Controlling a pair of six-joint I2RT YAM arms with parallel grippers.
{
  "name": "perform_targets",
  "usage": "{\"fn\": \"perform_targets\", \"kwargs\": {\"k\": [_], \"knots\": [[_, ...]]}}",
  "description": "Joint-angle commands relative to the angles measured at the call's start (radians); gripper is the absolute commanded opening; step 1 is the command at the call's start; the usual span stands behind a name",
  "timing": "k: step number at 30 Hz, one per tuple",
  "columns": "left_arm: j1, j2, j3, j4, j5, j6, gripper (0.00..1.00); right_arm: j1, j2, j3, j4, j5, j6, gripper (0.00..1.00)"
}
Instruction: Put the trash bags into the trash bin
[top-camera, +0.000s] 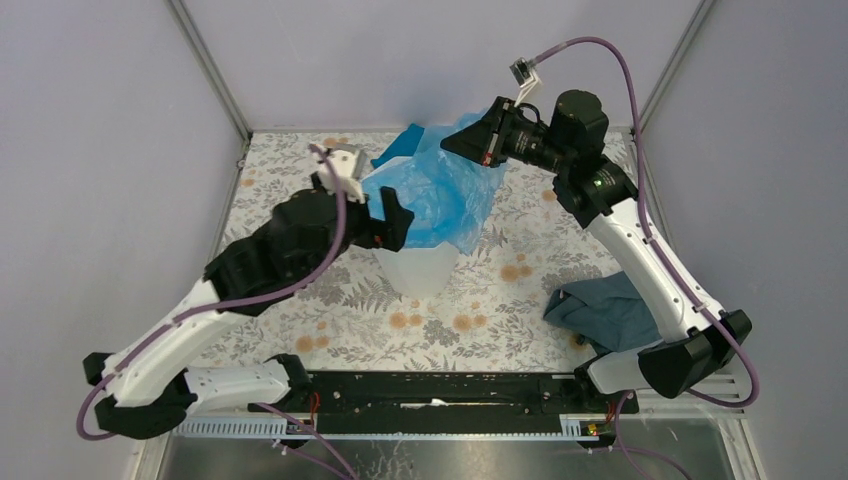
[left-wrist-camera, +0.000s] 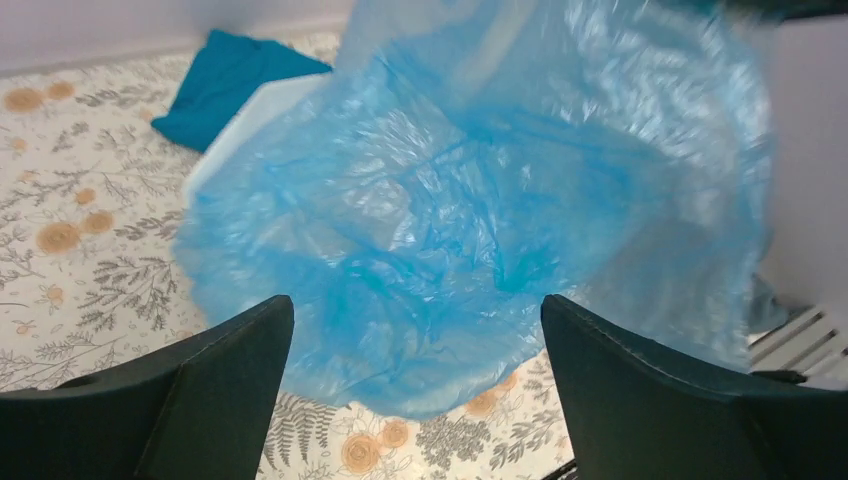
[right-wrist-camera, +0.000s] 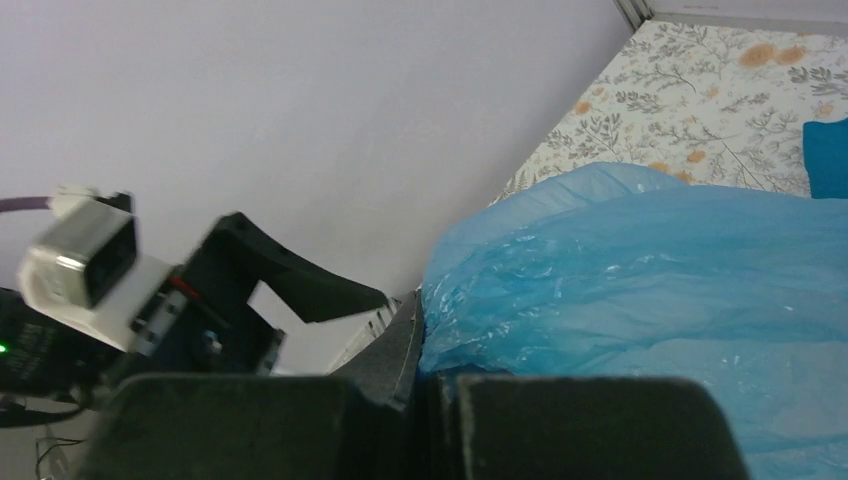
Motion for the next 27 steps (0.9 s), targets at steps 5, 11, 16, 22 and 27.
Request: {"fn": "perform_targets", "kwargs": {"k": [5, 11, 16, 22, 27], "knots": [[0.012, -0.048, 0.098, -0.006, -0.2, 0.057, 0.99, 0.007, -0.048, 0.014, -0.013, 0.041, -0.091, 0.0], [0.095, 0.126, 0.174, -0.013, -0.083, 0.014, 0.98, 0.006, -0.065, 0.024, -0.019, 0.025, -0.115, 0.0], [0.114, 0.264, 0.15, 0.11, 0.01, -0.016, 0.79, 0.007, -0.077, 0.004, 0.026, 0.004, -0.087, 0.0], [0.114, 0.344, 0.028, 0.181, 0.045, -0.08, 0.65, 0.01, -0.066, -0.037, 0.1, -0.01, -0.04, 0.0], [0.114, 0.275, 0.018, 0.188, 0.028, -0.055, 0.67, 0.036, -0.025, -0.04, 0.076, -0.012, -0.076, 0.0]]}}
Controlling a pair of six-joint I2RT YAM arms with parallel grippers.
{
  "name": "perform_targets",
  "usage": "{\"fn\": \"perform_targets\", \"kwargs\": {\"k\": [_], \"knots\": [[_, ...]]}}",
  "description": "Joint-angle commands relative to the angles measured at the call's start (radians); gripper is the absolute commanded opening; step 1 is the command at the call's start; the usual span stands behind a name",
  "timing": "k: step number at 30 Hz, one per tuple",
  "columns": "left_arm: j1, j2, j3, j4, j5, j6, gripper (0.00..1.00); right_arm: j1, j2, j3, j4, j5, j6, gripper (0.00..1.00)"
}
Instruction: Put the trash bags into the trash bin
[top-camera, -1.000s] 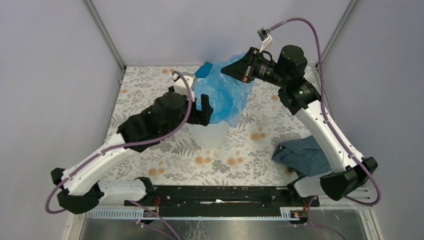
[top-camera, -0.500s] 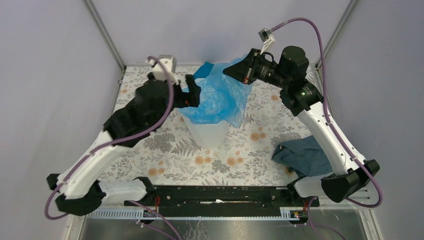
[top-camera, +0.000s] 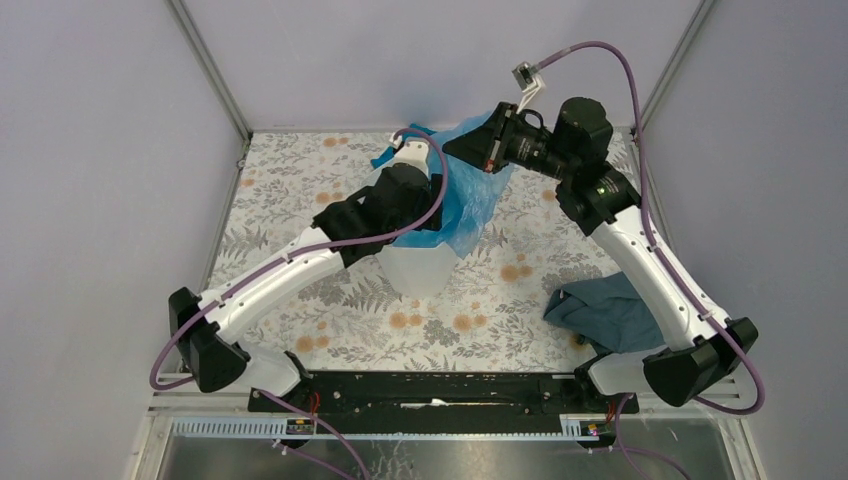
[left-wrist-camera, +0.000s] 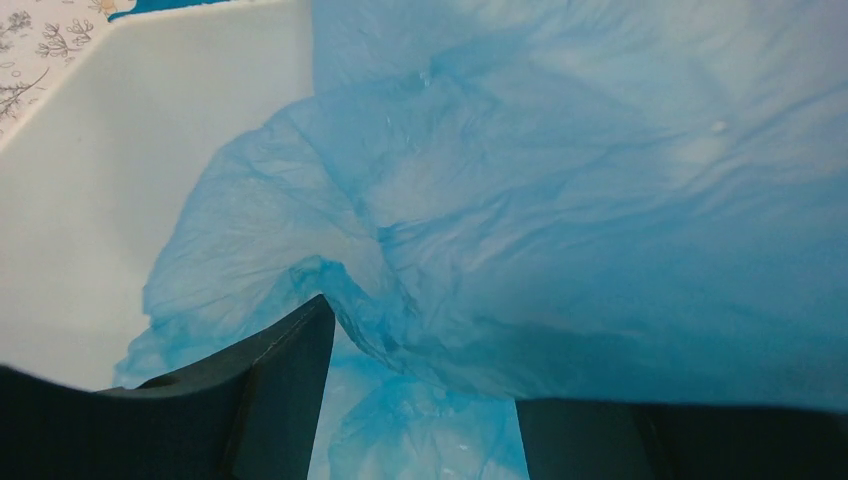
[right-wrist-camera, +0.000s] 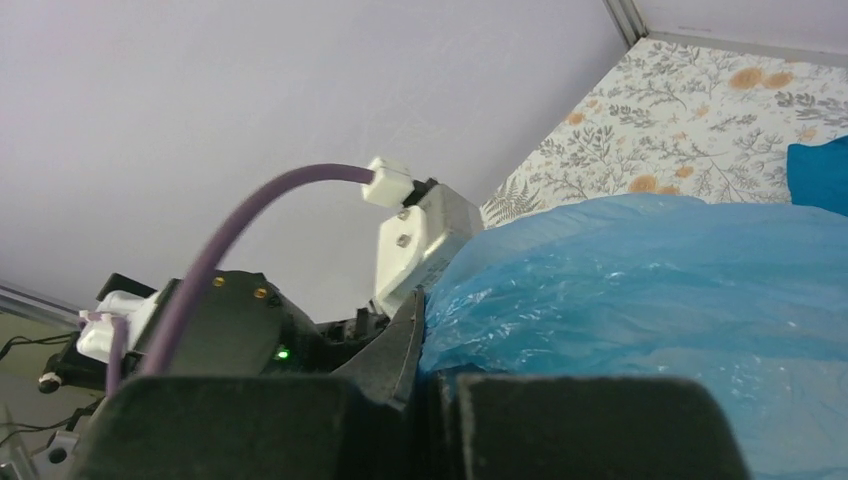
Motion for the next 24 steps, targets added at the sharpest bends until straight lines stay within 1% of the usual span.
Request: {"fn": "perform_targets", "kwargs": {"k": [1, 4, 6, 10, 14, 16, 18, 19, 21, 24], "knots": [[0.004, -0.101, 0.026, 0.064, 0.003, 0.013, 0.68, 0.04, 0.032, 0.015, 0.025, -0.018, -0.029, 0.0], [0.003, -0.152, 0.052, 0.041, 0.016, 0.042, 0.74, 0.085, 0.071, 0.05, -0.027, 0.007, -0.07, 0.0], [0.005, -0.197, 0.053, 0.013, 0.007, 0.054, 0.8, 0.112, 0.088, 0.073, -0.051, 0.038, -0.087, 0.0], [0.004, -0.288, 0.034, -0.043, -0.037, 0.069, 0.83, 0.13, 0.1, 0.091, -0.067, 0.086, -0.086, 0.0], [0.01, -0.386, -0.028, -0.062, -0.124, 0.069, 0.87, 0.142, 0.12, 0.119, -0.08, 0.092, -0.072, 0.0], [0.034, -0.4, -0.05, -0.086, -0.166, 0.05, 0.89, 0.159, 0.132, 0.136, -0.082, 0.091, -0.064, 0.0], [0.081, -0.382, -0.059, -0.123, -0.181, 0.021, 0.91, 0.177, 0.147, 0.148, -0.084, 0.091, -0.055, 0.0], [0.114, -0.37, -0.069, -0.127, -0.159, 0.018, 0.92, 0.184, 0.154, 0.152, -0.086, 0.088, -0.049, 0.0], [0.207, -0.355, -0.101, -0.121, -0.067, 0.005, 0.88, 0.193, 0.171, 0.151, -0.089, 0.076, -0.031, 0.0], [0.318, -0.376, -0.149, -0.055, 0.116, -0.016, 0.82, 0.208, 0.194, 0.146, -0.122, 0.066, -0.024, 0.0]]}}
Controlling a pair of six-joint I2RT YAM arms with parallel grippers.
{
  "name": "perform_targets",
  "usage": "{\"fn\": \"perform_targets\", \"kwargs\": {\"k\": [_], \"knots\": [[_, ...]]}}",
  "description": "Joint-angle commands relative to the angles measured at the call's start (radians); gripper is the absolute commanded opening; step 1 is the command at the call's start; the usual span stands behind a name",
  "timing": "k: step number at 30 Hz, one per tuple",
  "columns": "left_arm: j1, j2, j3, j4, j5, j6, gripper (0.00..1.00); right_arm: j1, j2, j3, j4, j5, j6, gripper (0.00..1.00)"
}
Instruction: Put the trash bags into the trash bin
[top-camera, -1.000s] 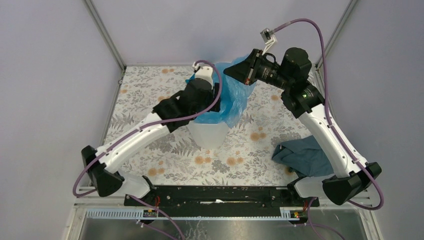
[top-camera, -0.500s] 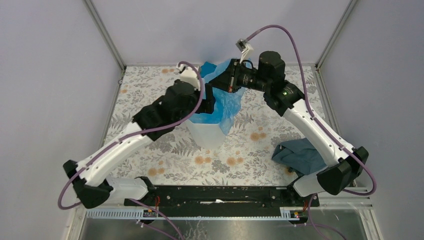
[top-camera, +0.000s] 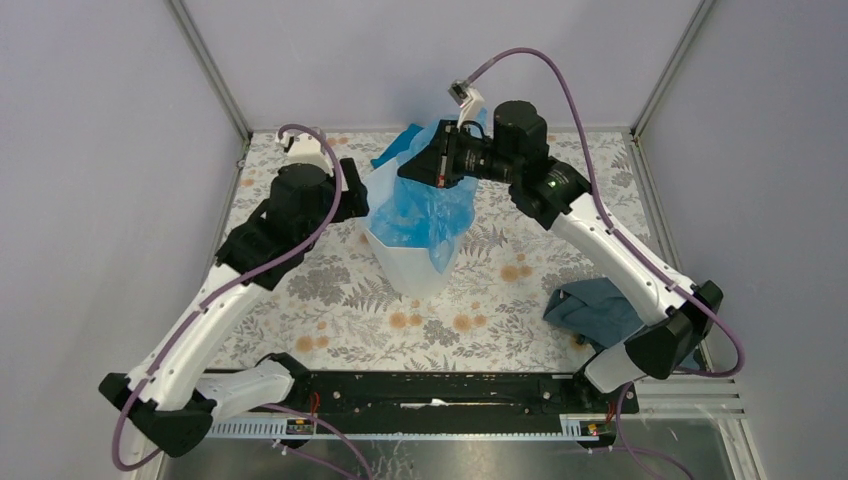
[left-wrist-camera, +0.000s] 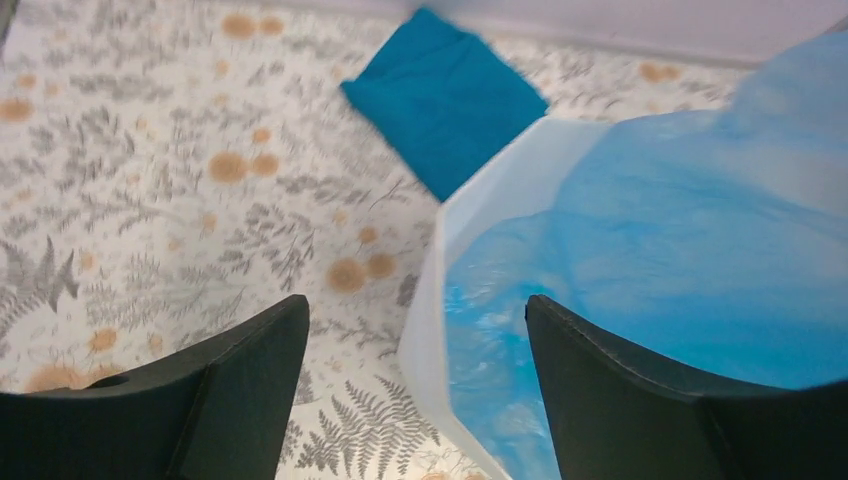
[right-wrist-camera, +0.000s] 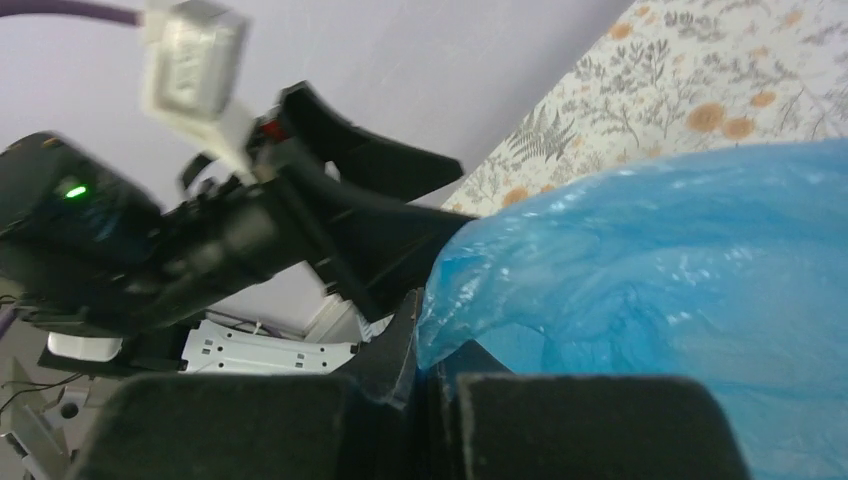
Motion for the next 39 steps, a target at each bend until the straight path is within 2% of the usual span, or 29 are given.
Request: {"fn": "perform_targets", "kwargs": {"k": [1, 7, 12, 16, 19, 25, 30, 32, 33, 36, 37, 39], "knots": [[0.125, 0.002, -0.08, 0.064, 0.24, -0.042, 0.79, 0.029, 0.041, 0.031, -0.044, -0.009, 0.015, 0.0], [0.131, 0.019, -0.148, 0.153, 0.425, -0.106, 0.53, 0.05, 0.052, 0.023, -0.089, 0.014, -0.015, 0.0], [0.131, 0.093, -0.183, 0.197, 0.618, -0.192, 0.39, 0.05, 0.077, 0.04, -0.136, 0.047, -0.055, 0.0], [0.131, 0.067, -0.232, 0.244, 0.645, -0.234, 0.38, 0.05, 0.078, 0.055, -0.179, 0.103, -0.088, 0.0], [0.131, 0.058, -0.229, 0.251, 0.667, -0.225, 0.44, 0.05, 0.071, 0.056, -0.18, 0.128, -0.097, 0.0], [0.131, 0.031, -0.077, 0.08, 0.522, -0.113, 0.74, 0.05, 0.051, 0.043, -0.186, 0.164, -0.096, 0.06], [0.131, -0.026, 0.032, 0.009, 0.454, -0.085, 0.89, 0.05, 0.016, 0.021, -0.173, 0.197, -0.075, 0.07], [0.131, -0.048, 0.033, 0.054, 0.566, -0.109, 0.91, 0.051, 0.001, 0.01, -0.154, 0.206, -0.061, 0.08], [0.131, -0.057, 0.01, 0.101, 0.672, -0.141, 0.92, 0.05, -0.003, 0.005, -0.14, 0.212, -0.054, 0.08], [0.128, -0.057, -0.077, 0.319, 0.942, -0.255, 0.93, 0.05, -0.014, -0.003, -0.116, 0.226, -0.03, 0.08], [0.118, -0.055, -0.101, 0.37, 0.982, -0.287, 0.92, 0.05, -0.017, -0.006, -0.11, 0.232, -0.021, 0.08], [0.068, -0.056, -0.127, 0.412, 0.949, -0.3, 0.93, 0.05, -0.022, -0.015, -0.097, 0.235, -0.006, 0.08]]}}
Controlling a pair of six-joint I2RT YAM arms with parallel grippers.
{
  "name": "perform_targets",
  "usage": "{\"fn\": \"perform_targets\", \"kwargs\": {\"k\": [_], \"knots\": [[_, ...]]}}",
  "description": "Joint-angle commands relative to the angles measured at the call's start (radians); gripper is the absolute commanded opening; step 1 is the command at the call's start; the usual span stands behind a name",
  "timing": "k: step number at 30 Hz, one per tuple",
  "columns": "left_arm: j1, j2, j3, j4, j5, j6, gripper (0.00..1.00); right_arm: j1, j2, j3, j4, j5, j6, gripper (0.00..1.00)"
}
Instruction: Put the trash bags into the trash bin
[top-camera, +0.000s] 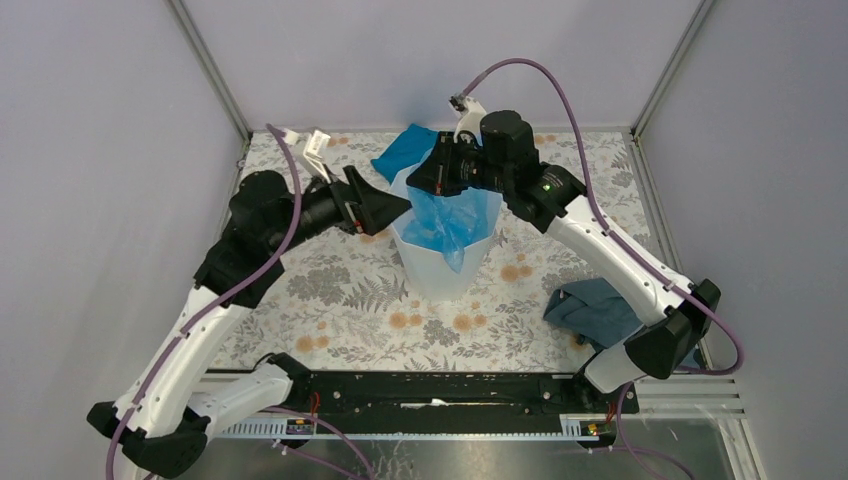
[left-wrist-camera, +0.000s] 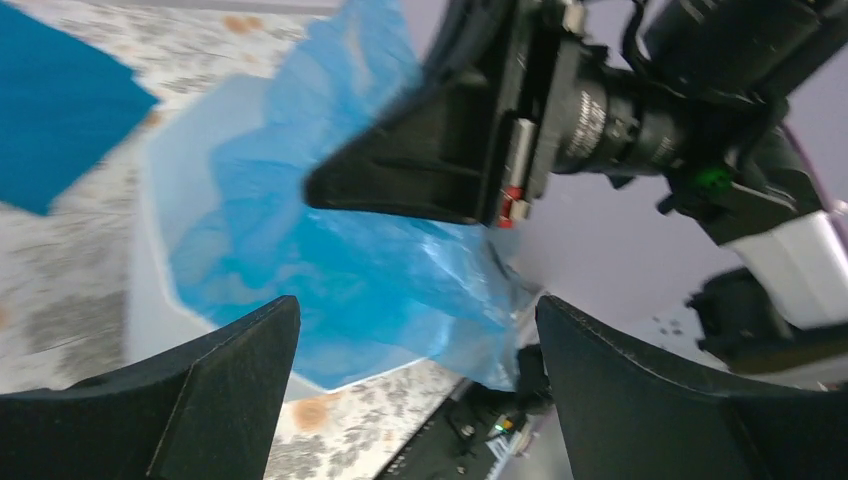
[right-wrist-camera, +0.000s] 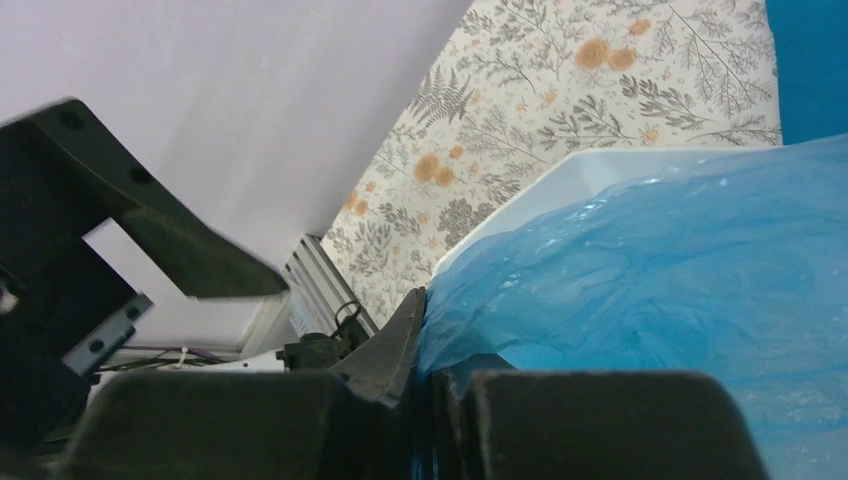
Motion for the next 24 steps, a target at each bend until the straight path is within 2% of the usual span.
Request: {"fn": "perform_targets", "kwargs": {"k": [1, 4, 7, 11, 15, 21, 24], "knots": [[-0.09, 0.027, -0.067, 0.202, 0.126, -0.084, 0.92, 0.007, -0.048, -0.015, 0.077, 0.034, 0.046, 0.08], [-0.155, 0.062, -0.047, 0.187, 0.049, -0.086, 0.87, 0.007, -0.05, -0.021, 0.09, 0.027, 0.061, 0.08], [-0.172, 0.105, -0.019, 0.146, -0.023, -0.099, 0.69, 0.007, -0.052, -0.025, 0.095, 0.018, 0.07, 0.08], [-0.178, 0.119, -0.027, 0.185, -0.029, -0.108, 0.6, 0.008, -0.053, -0.03, 0.097, 0.014, 0.073, 0.08], [-0.178, 0.131, -0.027, 0.194, -0.036, -0.111, 0.45, 0.007, -0.056, -0.037, 0.098, 0.004, 0.074, 0.08], [-0.178, 0.146, -0.041, 0.229, -0.024, -0.133, 0.28, 0.007, -0.059, -0.056, 0.104, 0.001, 0.077, 0.09], [-0.177, 0.157, -0.023, 0.194, -0.039, -0.12, 0.07, 0.007, -0.055, -0.05, 0.104, -0.024, 0.082, 0.15]]}}
